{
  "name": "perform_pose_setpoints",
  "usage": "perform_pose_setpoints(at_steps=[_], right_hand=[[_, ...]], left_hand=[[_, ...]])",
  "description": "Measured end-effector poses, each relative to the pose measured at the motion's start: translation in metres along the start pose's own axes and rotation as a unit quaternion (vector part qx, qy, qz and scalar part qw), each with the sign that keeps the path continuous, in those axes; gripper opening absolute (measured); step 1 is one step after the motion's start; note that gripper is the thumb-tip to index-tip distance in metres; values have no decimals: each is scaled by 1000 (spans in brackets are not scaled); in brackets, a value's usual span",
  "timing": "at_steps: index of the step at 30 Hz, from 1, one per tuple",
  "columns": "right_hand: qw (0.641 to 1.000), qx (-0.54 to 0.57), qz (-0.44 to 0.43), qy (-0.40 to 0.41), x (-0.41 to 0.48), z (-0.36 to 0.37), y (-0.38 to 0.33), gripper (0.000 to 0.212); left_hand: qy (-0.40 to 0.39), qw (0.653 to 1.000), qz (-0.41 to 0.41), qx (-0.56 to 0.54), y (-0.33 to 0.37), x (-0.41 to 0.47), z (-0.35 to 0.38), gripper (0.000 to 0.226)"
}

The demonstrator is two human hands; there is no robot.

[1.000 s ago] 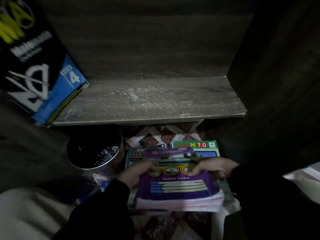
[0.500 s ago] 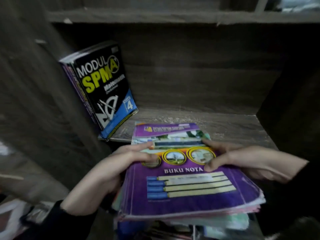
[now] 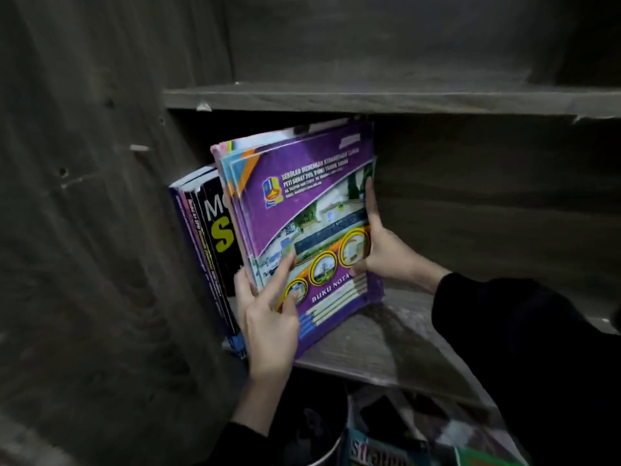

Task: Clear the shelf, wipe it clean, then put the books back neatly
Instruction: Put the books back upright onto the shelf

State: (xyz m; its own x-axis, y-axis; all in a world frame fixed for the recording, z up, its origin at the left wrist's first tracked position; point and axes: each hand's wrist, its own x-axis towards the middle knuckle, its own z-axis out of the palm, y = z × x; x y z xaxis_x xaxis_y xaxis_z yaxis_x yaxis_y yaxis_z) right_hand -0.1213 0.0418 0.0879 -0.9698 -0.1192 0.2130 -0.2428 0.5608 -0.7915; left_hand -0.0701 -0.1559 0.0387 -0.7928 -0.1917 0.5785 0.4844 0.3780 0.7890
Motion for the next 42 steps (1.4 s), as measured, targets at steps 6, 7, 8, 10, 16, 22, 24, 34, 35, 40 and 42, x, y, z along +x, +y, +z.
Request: perform_pose_setpoints(at_steps=[6, 7, 8, 10, 16, 22, 24, 34, 35, 40, 42], right_hand=[[997, -42, -63, -16, 40, 31, 17, 136], [996, -43, -68, -28, 45, 36, 18, 136], [996, -42, -67, -40, 50, 41, 20, 136], [996, -42, -51, -52, 59, 50, 21, 136], [996, -83, 13, 10, 62, 75, 26, 125], [992, -43, 112, -39, 25, 117, 48, 118], [992, -33, 110, -48, 21, 130, 55, 124], [989, -35, 141, -35, 25, 129, 46, 119], [989, -26, 138, -34, 22, 128, 44, 117], [988, 69, 88, 108, -24, 129, 35, 81], [973, 94, 77, 197, -56, 125, 35, 59]], left_hand=[[117, 986, 87, 75, -50, -8, 18, 62], [125, 985, 90, 83, -56, -10, 18, 60], [132, 983, 91, 85, -58, -11, 18, 59], [133, 983, 95, 86, -62, -10, 17, 61], [97, 961, 140, 216, -80, -17, 19, 81], [44, 957, 77, 276, -104, -55, 28, 79], [44, 955, 75, 285, -107, -53, 28, 80], [-7, 943, 67, 326, -97, -49, 21, 102], [0, 945, 56, 323, -92, -50, 21, 102], [15, 961, 117, 252, -64, -76, 30, 64], [-27, 968, 143, 206, -60, -98, 36, 47]])
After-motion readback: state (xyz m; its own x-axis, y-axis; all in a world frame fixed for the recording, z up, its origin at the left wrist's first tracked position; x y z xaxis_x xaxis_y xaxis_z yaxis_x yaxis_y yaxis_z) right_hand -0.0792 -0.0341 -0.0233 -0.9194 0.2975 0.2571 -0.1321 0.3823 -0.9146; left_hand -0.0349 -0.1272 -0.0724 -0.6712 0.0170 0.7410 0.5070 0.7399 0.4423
